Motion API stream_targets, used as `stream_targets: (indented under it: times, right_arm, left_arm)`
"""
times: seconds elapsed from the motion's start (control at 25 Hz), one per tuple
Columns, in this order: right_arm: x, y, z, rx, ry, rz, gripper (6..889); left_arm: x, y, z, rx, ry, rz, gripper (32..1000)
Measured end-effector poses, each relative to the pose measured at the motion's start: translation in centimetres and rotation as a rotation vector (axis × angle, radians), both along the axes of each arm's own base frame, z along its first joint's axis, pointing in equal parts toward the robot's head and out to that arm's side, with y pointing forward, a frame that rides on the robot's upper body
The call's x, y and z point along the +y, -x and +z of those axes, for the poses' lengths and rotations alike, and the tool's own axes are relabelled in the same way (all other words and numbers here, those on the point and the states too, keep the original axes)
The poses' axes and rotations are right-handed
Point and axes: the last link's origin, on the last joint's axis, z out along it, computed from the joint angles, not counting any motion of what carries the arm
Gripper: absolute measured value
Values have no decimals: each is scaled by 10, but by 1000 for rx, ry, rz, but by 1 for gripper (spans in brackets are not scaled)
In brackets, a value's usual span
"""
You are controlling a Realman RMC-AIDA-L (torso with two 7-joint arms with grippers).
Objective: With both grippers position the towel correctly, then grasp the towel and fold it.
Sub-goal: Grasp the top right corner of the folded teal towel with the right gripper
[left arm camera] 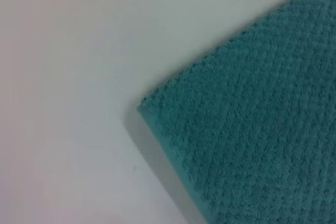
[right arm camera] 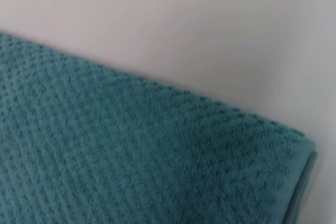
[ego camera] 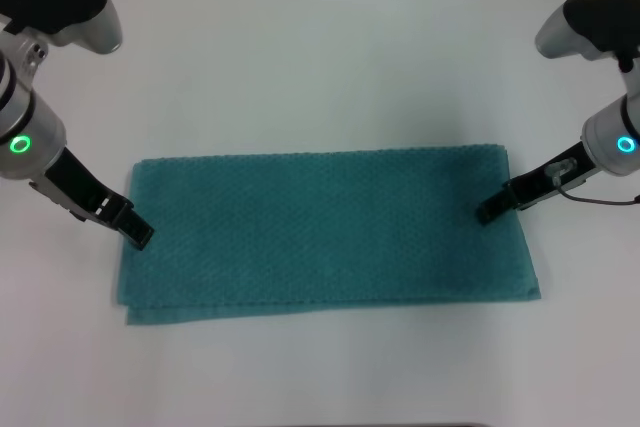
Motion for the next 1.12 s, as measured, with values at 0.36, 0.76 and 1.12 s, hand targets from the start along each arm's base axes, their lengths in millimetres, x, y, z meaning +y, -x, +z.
stream_targets:
  times: [0.36,0.76,1.12]
  right_arm:
    - [-1,0,-2,-2,1,4,670]
    - [-1,0,-3,-2,4,10,666]
    - [-2,0,-5,-13,18,18,564]
  left_arm:
    - [0,0,-1,-1,3,1,876]
    - [0,1,-2,-2,2,2,877]
    - [0,1,-2,-3,0,0,876]
